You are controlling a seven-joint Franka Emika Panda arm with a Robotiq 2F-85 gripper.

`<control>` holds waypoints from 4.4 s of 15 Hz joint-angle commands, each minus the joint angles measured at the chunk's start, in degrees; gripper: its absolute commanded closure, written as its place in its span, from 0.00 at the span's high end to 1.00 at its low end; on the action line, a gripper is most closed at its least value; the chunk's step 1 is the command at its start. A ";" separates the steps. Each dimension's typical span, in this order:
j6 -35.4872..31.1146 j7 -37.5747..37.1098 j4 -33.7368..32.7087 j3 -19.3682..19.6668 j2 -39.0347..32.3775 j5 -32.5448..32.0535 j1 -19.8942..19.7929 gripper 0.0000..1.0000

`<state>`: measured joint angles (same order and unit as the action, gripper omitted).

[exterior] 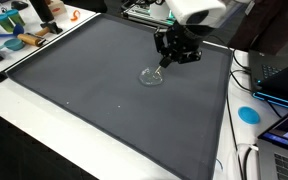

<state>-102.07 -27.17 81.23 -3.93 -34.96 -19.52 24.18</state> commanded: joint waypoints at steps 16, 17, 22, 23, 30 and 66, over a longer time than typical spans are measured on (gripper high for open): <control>-32.71 21.90 26.12 -3.61 15.43 26.06 -16.89 0.03; -33.65 24.89 27.49 -4.44 16.10 29.11 -18.17 0.03; -34.36 36.28 32.01 -6.28 18.77 40.10 -22.02 0.03; -34.26 38.73 32.69 -6.62 19.21 42.29 -22.74 0.03; -33.17 50.58 36.88 -6.57 21.55 53.06 -25.53 0.03; -31.54 77.43 44.97 -2.93 22.82 72.78 -26.56 0.03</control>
<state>-134.83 48.09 124.71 -7.50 -13.14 51.28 -2.44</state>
